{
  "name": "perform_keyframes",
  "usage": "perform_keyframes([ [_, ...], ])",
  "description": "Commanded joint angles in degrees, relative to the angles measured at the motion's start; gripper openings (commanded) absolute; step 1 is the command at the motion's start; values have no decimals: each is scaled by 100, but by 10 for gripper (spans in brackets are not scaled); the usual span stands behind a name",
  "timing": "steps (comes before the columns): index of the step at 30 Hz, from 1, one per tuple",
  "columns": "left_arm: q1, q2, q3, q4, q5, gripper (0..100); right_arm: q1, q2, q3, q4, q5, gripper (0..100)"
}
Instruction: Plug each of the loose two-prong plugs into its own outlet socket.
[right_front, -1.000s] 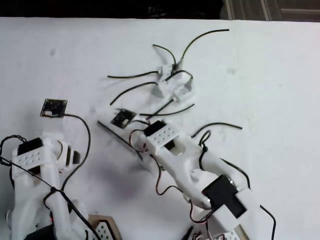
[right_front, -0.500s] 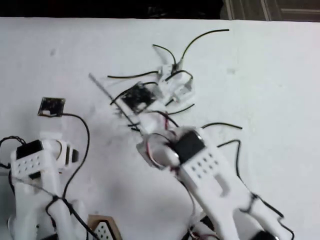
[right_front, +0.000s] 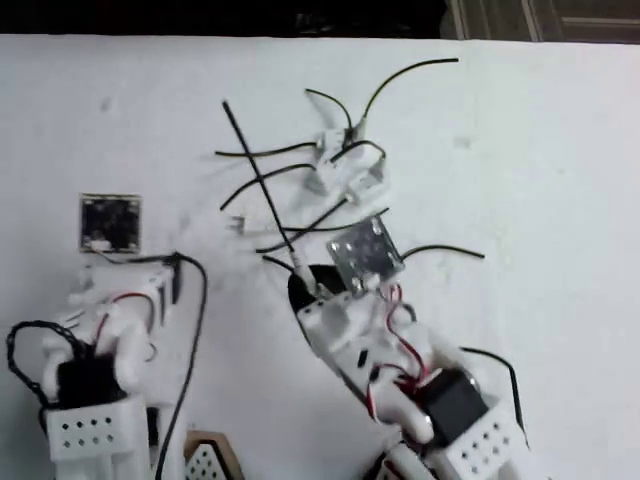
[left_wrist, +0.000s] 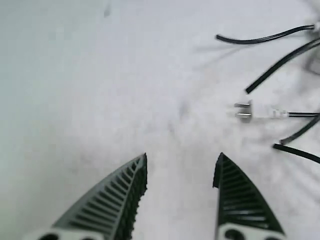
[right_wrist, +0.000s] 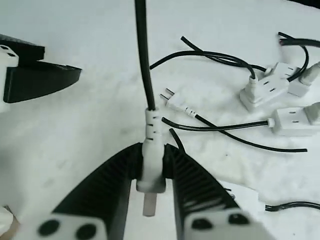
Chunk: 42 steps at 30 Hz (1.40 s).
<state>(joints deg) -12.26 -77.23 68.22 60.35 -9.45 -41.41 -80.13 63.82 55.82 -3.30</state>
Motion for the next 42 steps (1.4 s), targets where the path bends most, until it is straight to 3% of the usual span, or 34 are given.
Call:
perform_keyframes([
  [1,963,-171,-18,-26,88,226,-321,-620,413,-163,0,17],
  [5,1807,-180,0,-26,88,226,-629,-778,536,-163,176,17],
  [12,2642,-198,-44,-26,79,226,-752,-769,800,-171,211,17],
  [21,3275,-602,0,62,79,222,-760,-769,1196,-312,484,17],
  [26,3741,-1552,88,721,79,222,-752,-769,1407,-514,536,17],
  [32,3776,-2695,598,888,79,225,-743,-769,1415,-505,527,17],
  [36,3793,-2712,651,897,62,226,-743,-769,1424,-505,527,17],
  [42,4075,-2703,835,985,-615,226,-734,-769,1433,-505,501,17],
])
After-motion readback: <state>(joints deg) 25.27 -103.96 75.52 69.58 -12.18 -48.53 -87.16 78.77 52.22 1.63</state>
